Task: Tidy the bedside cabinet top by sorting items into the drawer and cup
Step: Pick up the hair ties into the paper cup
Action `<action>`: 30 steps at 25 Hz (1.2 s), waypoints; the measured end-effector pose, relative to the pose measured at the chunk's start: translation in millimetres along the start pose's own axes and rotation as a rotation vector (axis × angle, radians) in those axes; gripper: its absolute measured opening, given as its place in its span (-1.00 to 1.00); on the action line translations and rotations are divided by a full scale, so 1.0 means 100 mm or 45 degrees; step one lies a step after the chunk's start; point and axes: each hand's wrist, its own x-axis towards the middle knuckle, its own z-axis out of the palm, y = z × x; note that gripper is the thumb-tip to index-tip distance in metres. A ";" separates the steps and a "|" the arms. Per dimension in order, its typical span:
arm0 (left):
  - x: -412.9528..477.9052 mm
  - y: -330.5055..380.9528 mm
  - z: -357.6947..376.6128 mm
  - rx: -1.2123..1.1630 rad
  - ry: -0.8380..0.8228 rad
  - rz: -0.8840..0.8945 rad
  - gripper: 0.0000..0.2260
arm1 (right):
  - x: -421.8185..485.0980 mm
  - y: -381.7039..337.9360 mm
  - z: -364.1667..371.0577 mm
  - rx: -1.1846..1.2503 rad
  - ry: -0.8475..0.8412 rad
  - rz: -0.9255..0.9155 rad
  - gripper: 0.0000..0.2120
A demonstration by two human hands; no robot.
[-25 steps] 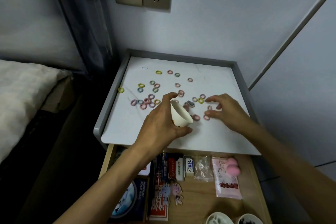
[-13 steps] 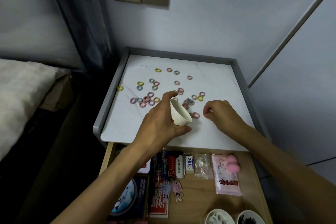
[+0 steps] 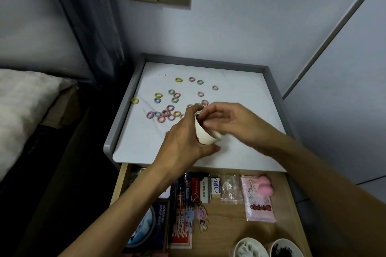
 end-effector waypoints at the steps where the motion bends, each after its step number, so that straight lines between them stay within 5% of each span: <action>1: 0.00 -0.01 -0.01 0.008 0.021 -0.011 -0.19 | 0.00 0.01 -0.06 0.126 0.076 -0.032 -0.83; 4: 0.00 -0.04 -0.04 0.020 0.053 -0.041 -0.18 | 0.03 0.16 -0.21 0.121 0.342 -0.041 -0.85; 8: 0.01 -0.04 -0.05 0.023 0.049 -0.031 -0.19 | 0.16 0.51 -0.39 -0.515 0.654 0.194 -0.83; 13: 0.05 -0.05 -0.08 -0.031 0.052 -0.050 -0.19 | 0.51 0.73 -0.63 -0.721 0.572 0.373 -0.68; 18: 0.09 -0.01 -0.08 -0.050 0.064 -0.039 -0.16 | 0.67 0.79 -0.45 -0.960 0.501 0.245 -0.91; 25: 0.07 -0.03 -0.09 -0.088 0.061 -0.067 -0.15 | 0.62 0.67 -0.43 -0.956 0.409 0.503 -0.95; 30: 0.05 -0.03 -0.11 -0.102 0.062 -0.077 -0.16 | 0.49 0.10 -0.50 -0.304 0.403 0.337 -0.91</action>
